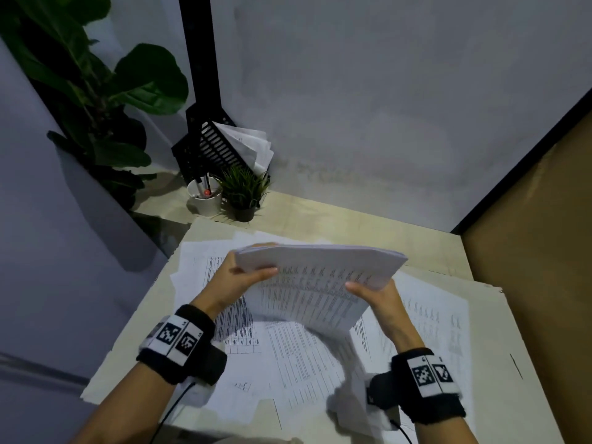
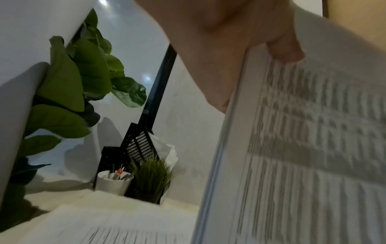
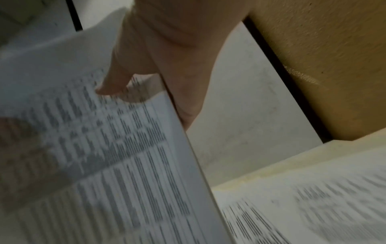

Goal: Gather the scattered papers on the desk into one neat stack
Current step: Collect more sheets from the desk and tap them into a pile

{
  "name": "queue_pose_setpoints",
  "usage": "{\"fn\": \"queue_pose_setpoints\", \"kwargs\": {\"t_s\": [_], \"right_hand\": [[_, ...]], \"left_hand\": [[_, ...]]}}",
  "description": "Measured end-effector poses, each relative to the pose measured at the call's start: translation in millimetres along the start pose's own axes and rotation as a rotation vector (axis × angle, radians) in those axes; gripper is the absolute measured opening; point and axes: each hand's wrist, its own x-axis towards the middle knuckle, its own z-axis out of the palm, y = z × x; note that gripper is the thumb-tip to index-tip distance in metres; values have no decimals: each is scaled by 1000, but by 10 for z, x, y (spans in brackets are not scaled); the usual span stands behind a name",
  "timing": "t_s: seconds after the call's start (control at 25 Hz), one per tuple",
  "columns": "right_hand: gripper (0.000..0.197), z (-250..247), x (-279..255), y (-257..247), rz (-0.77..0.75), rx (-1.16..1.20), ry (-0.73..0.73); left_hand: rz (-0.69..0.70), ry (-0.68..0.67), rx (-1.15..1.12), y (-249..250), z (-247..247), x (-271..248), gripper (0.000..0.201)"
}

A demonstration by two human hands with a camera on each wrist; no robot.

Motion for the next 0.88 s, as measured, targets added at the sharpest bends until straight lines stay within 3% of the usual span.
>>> {"fn": "queue_pose_setpoints", "kwargs": {"t_s": [0.08, 0.16, 0.2, 0.24, 0.32, 0.4, 0.52, 0.68, 0.8, 0.88], "right_hand": [[33, 75, -3, 178, 77, -76, -44], [24, 70, 20, 288, 100, -110, 31], [17, 21, 31, 307, 104, -114, 98], [14, -56, 39, 315, 104, -122, 161], [21, -260, 54, 348, 99, -152, 264], [23, -438, 66, 389, 124, -195, 323], [21, -545, 88, 463, 196, -239, 370], [13, -465, 102, 501, 239, -238, 347], [15, -398, 124, 531, 244, -209, 354], [18, -378, 137, 533, 247, -203, 371]], "left_hand": [[-165, 41, 55, -247, 35, 35, 49], [-221, 48, 106, -508, 3, 101, 26], [-236, 100, 174, -688, -86, 131, 28], [-289, 204, 292, -884, -210, 145, 39], [-547, 473, 642, -1296, -531, 67, 71], [-820, 592, 783, -1558, -709, -95, 98], [-865, 664, 714, -1731, -725, -139, 112], [-895, 672, 593, -1693, -747, -20, 83], [-971, 504, 819, -1656, -819, -25, 59], [-856, 520, 760, -1689, -856, -19, 45]]}}
